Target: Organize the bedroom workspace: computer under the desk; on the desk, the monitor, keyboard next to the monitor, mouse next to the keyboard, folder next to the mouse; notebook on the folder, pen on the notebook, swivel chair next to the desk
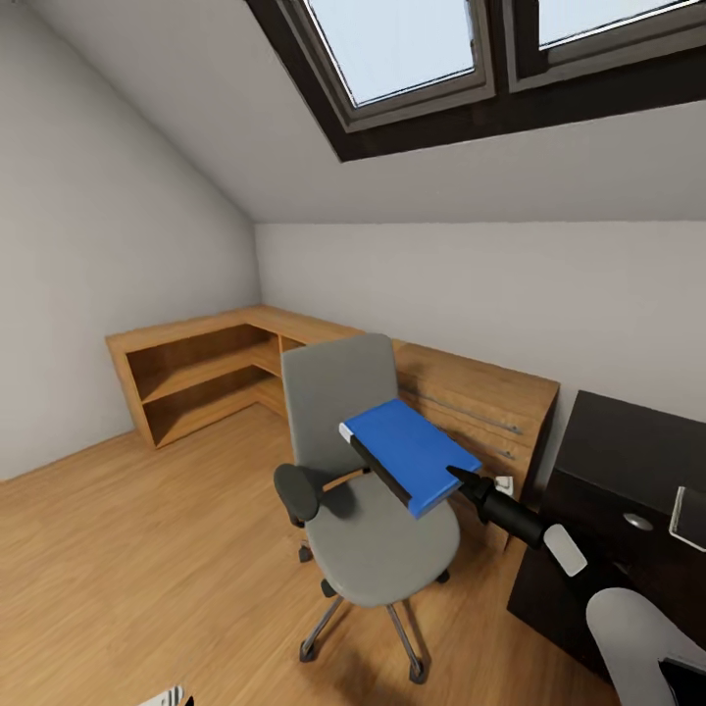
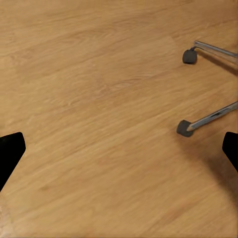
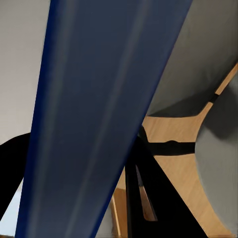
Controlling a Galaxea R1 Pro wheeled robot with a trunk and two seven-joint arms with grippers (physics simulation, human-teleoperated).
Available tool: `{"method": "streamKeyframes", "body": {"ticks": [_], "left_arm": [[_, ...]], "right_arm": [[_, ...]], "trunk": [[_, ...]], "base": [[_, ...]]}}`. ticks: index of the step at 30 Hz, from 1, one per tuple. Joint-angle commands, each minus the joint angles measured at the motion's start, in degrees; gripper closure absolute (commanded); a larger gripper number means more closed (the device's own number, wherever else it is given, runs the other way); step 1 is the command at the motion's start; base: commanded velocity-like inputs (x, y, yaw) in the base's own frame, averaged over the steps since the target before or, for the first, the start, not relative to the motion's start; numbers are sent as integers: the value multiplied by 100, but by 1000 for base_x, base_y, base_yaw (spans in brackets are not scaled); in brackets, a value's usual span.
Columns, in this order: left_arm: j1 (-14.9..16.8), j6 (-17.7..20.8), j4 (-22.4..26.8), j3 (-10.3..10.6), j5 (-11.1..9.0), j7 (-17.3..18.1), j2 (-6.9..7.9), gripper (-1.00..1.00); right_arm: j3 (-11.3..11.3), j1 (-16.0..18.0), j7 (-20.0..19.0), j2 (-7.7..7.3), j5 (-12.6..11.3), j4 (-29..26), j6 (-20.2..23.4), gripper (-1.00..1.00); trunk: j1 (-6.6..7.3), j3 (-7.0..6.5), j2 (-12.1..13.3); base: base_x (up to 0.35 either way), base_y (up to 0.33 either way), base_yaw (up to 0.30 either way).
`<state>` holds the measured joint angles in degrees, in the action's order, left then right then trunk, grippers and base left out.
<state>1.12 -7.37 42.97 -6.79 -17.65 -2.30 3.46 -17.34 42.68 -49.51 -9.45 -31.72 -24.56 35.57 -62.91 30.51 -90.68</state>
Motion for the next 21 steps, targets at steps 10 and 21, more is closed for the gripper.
{"method": "streamKeyframes", "body": {"ticks": [10, 21], "left_arm": [[2, -167, -90, 19, -46, -16, -3, -100], [2, -177, -104, 19, -46, -16, -3, -100]], "right_arm": [[-15, -170, 95, -2, 88, -748, 460, 100], [-25, -1179, 1458, 63, 98, -3340, 1470, 100]], "trunk": [[221, -174, 400], [462, -372, 841]], "base": [[0, 0, 0], [0, 0, 0]]}}
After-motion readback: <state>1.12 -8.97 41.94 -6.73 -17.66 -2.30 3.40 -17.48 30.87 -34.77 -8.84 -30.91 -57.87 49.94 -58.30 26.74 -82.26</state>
